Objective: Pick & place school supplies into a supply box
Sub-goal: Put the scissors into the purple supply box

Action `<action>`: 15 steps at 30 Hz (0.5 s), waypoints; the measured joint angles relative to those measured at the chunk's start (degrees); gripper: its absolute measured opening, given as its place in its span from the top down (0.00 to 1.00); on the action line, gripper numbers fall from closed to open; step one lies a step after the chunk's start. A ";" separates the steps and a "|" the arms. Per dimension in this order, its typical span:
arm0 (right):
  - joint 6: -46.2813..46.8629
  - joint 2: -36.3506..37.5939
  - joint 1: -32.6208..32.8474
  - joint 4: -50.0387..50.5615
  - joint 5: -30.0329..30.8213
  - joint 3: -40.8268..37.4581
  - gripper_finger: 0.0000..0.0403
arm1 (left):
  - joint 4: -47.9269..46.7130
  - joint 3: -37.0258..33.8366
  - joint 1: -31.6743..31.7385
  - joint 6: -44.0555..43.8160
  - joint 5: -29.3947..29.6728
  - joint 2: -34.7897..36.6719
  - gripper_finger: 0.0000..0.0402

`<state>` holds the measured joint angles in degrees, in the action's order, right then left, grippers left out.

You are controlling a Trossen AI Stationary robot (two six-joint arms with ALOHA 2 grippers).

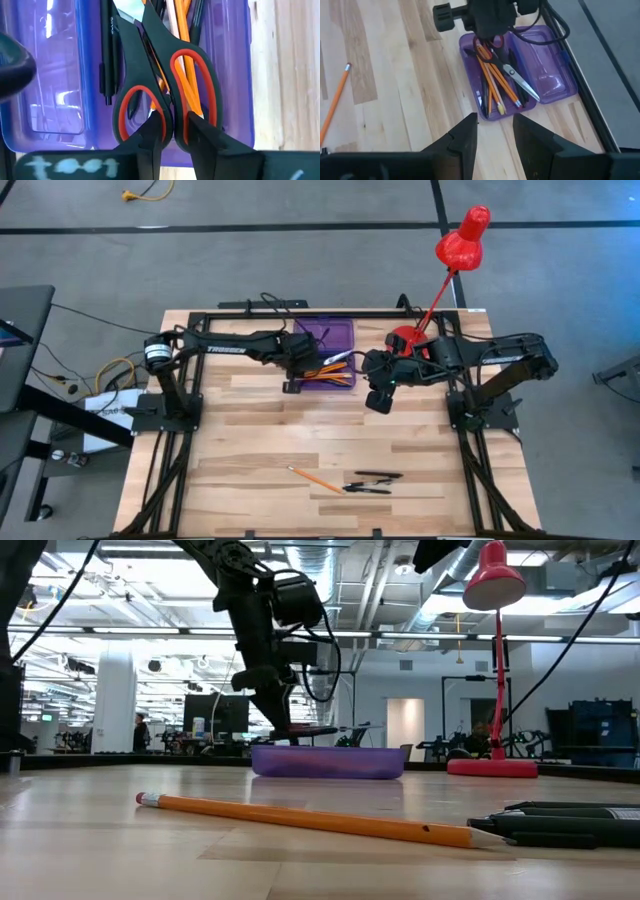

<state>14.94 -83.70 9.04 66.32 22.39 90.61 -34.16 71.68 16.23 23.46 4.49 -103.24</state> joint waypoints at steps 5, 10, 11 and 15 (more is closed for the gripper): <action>0.01 0.00 -0.07 -0.04 0.07 0.00 0.70 | -3.61 0.00 -0.01 -0.43 -1.50 0.00 0.86; 0.02 0.00 -0.04 -0.16 0.07 0.00 0.70 | -3.84 0.00 0.16 -2.86 0.02 0.00 0.82; 0.02 0.00 -0.04 -0.17 0.07 0.00 0.70 | -3.84 0.00 0.24 -3.06 0.35 0.00 0.80; 0.19 0.00 -0.02 -0.17 0.04 0.00 0.70 | -3.66 0.00 0.29 -3.07 -0.64 0.00 0.74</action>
<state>15.13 -83.70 9.02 66.15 22.44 90.61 -37.82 71.68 16.52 20.39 3.85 -103.24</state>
